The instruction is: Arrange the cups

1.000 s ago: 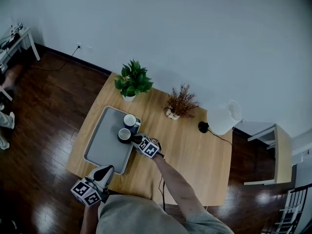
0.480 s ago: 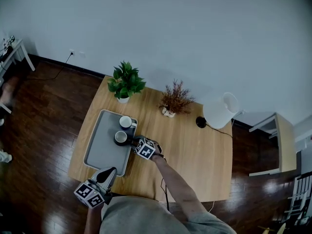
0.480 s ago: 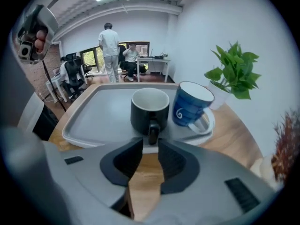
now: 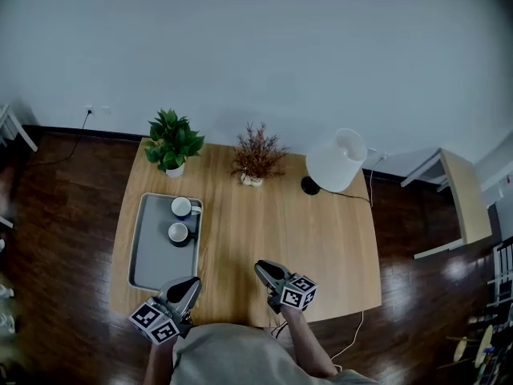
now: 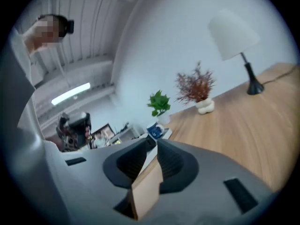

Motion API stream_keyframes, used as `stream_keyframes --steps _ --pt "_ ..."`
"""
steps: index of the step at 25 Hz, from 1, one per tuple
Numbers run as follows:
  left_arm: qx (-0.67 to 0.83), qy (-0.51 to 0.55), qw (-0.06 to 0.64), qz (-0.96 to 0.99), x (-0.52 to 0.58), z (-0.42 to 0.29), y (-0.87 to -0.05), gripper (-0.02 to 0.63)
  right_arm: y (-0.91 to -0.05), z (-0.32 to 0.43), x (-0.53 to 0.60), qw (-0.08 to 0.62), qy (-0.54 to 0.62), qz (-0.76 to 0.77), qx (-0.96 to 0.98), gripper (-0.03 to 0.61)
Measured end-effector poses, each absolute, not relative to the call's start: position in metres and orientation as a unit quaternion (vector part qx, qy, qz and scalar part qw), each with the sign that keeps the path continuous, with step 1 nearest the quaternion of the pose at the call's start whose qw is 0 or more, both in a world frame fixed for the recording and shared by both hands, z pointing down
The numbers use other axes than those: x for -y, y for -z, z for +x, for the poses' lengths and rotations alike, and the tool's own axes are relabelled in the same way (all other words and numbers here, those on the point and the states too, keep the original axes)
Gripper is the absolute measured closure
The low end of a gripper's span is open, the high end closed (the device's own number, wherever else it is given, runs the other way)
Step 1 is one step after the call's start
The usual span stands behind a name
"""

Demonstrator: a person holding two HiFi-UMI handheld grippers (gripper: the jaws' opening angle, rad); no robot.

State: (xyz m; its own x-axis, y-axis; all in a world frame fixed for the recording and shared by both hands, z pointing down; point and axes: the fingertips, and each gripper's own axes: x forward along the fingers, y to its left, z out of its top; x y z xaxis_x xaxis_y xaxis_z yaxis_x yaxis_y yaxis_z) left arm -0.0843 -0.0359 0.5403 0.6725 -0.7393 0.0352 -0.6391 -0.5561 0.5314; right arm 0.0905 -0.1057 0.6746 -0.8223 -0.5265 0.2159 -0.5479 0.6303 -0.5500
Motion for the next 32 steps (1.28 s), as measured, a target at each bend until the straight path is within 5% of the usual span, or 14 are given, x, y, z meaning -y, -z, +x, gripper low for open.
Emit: stream_keyframes --steps 4,10,32 --pt "0.355 0.082 0.261 0.894 0.045 -0.053 -0.54 0.618 -0.645 0.14 0.08 -0.092 -0.341 0.34 0.871 0.512" --pt "0.306 0.065 0.257 0.914 0.047 -0.01 -0.538 0.618 -0.606 0.132 0.064 -0.159 -0.318 0.329 0.875 0.512" --pt "0.298 0.068 0.239 0.922 0.046 -0.007 -0.532 0.618 -0.56 0.084 0.062 -0.114 -0.215 0.271 0.931 0.512"
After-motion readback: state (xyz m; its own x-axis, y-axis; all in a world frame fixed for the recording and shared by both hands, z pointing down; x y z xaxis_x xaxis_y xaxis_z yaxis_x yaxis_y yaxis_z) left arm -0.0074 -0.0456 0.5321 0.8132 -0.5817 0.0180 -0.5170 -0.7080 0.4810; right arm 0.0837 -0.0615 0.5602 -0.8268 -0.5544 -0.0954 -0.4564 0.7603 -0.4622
